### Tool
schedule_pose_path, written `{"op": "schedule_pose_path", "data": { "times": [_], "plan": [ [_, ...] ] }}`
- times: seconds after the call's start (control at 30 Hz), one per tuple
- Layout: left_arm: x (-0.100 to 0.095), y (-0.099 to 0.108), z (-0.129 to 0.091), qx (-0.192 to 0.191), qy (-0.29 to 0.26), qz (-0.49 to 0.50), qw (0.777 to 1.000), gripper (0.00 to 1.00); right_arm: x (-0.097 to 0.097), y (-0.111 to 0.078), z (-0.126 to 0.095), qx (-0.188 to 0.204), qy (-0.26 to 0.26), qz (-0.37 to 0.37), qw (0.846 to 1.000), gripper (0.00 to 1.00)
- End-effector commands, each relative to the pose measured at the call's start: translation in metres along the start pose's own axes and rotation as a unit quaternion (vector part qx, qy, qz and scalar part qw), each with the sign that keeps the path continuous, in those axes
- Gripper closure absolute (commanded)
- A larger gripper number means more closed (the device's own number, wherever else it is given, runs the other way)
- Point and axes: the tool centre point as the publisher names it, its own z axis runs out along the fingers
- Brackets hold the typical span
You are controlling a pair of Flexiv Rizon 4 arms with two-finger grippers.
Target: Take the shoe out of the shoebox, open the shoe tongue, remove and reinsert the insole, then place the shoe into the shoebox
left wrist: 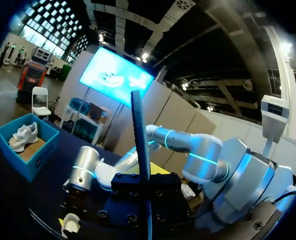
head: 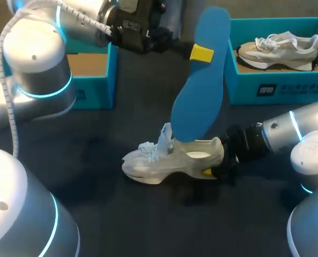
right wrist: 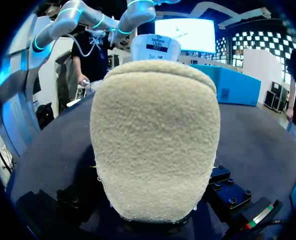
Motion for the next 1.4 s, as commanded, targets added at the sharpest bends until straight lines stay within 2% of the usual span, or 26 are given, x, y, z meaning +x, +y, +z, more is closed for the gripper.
{"op": "schedule_pose_path", "data": {
  "times": [0.03,0.23,0.53,0.73,0.87,1.03,1.4],
  "plan": [
    [0.022,0.008,-0.003,0.047,-0.036,-0.050,0.997,1.00,0.001,0.000,0.000,0.002,-0.001,0.000,1.000,1.00],
    [0.035,0.002,-0.009,0.107,-0.030,-0.117,0.987,1.00,0.001,0.000,0.000,0.002,-0.001,0.000,1.000,1.00],
    [0.049,0.000,-0.011,0.119,-0.004,-0.133,0.984,1.00,0.001,0.000,0.000,0.002,-0.001,0.000,1.000,1.00],
    [0.071,-0.006,-0.014,0.125,0.007,-0.131,0.983,1.00,0.001,0.000,0.000,0.002,-0.001,0.000,1.000,1.00],
    [0.084,-0.013,-0.015,0.142,0.019,-0.123,0.982,1.00,0.001,0.000,0.000,0.002,-0.001,0.000,1.000,1.00],
    [0.092,-0.016,-0.013,0.152,0.019,-0.118,0.981,1.00,0.001,0.000,0.000,0.002,-0.001,0.000,1.000,1.00],
    [0.105,0.003,0.001,0.129,0.035,-0.124,0.983,1.00,0.001,0.000,0.000,0.002,-0.001,0.000,1.000,1.00]
  ]
}}
